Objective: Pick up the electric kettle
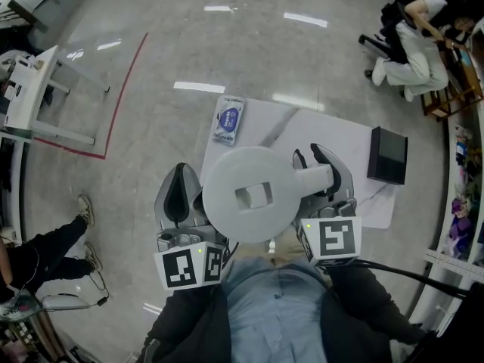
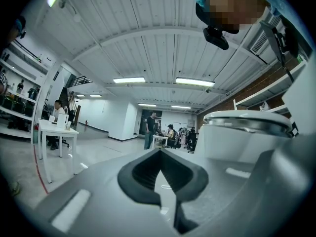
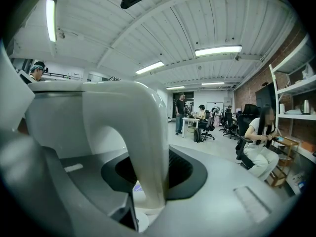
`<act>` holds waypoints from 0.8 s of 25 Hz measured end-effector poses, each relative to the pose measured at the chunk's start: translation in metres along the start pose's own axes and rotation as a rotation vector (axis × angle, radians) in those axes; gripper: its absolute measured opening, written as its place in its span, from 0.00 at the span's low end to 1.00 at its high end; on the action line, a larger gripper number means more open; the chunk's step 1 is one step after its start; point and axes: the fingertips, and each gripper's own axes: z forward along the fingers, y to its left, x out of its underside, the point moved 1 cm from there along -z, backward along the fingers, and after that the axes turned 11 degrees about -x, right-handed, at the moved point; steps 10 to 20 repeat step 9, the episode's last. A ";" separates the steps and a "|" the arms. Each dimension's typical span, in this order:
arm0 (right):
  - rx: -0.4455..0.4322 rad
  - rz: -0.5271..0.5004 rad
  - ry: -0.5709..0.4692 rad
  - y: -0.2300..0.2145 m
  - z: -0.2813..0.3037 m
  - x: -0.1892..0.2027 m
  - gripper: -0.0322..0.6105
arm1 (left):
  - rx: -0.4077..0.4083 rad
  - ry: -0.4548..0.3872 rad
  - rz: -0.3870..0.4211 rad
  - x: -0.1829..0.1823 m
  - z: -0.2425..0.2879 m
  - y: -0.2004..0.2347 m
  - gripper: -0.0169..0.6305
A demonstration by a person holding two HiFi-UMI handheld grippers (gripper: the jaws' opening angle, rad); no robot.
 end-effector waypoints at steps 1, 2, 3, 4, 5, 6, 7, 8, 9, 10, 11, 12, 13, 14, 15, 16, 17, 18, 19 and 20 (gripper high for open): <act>0.001 0.000 0.001 0.000 0.000 0.000 0.27 | 0.001 0.000 0.000 0.000 0.001 0.000 0.03; 0.003 0.000 0.001 -0.001 0.000 0.000 0.27 | 0.002 0.000 0.000 0.000 0.001 0.000 0.03; 0.004 0.000 0.000 -0.001 0.001 0.001 0.27 | 0.003 0.000 0.000 0.001 0.002 -0.001 0.03; 0.004 -0.001 -0.001 -0.001 0.001 0.001 0.27 | 0.003 -0.001 -0.001 0.001 0.003 -0.001 0.03; 0.004 -0.002 -0.002 -0.002 0.001 0.000 0.27 | 0.004 -0.002 -0.002 0.001 0.003 -0.001 0.03; 0.004 -0.003 -0.003 -0.002 0.001 0.000 0.27 | 0.003 -0.004 -0.002 0.001 0.002 -0.001 0.03; 0.003 -0.004 -0.004 -0.001 0.000 0.000 0.27 | 0.003 -0.005 -0.002 0.000 0.002 -0.002 0.03; 0.002 -0.004 -0.004 -0.001 -0.001 0.000 0.27 | 0.002 -0.007 -0.002 0.000 0.001 -0.002 0.03; 0.001 -0.004 -0.005 -0.001 -0.002 0.000 0.27 | 0.001 -0.008 -0.002 -0.001 0.000 -0.002 0.03; 0.001 -0.004 -0.005 -0.001 -0.002 0.000 0.27 | 0.001 -0.008 -0.002 -0.001 0.000 -0.002 0.03; 0.001 -0.004 -0.005 -0.001 -0.002 0.000 0.27 | 0.001 -0.008 -0.002 -0.001 0.000 -0.002 0.03; 0.001 -0.004 -0.005 -0.001 -0.002 0.000 0.27 | 0.001 -0.008 -0.002 -0.001 0.000 -0.002 0.03; 0.001 -0.004 -0.005 -0.001 -0.002 0.000 0.27 | 0.001 -0.008 -0.002 -0.001 0.000 -0.002 0.03; 0.001 -0.004 -0.005 -0.001 -0.002 0.000 0.27 | 0.001 -0.008 -0.002 -0.001 0.000 -0.002 0.03; 0.001 -0.004 -0.005 -0.001 -0.002 0.000 0.27 | 0.001 -0.008 -0.002 -0.001 0.000 -0.002 0.03; 0.001 -0.004 -0.005 -0.001 -0.002 0.000 0.27 | 0.001 -0.008 -0.002 -0.001 0.000 -0.002 0.03; 0.001 -0.004 -0.005 -0.001 -0.002 0.000 0.27 | 0.001 -0.008 -0.002 -0.001 0.000 -0.002 0.03; 0.001 -0.004 -0.005 -0.001 -0.002 0.000 0.27 | 0.001 -0.008 -0.002 -0.001 0.000 -0.002 0.03; 0.001 -0.004 -0.005 -0.001 -0.002 0.000 0.27 | 0.001 -0.008 -0.002 -0.001 0.000 -0.002 0.03; 0.001 -0.004 -0.005 -0.001 -0.002 0.000 0.27 | 0.001 -0.008 -0.002 -0.001 0.000 -0.002 0.03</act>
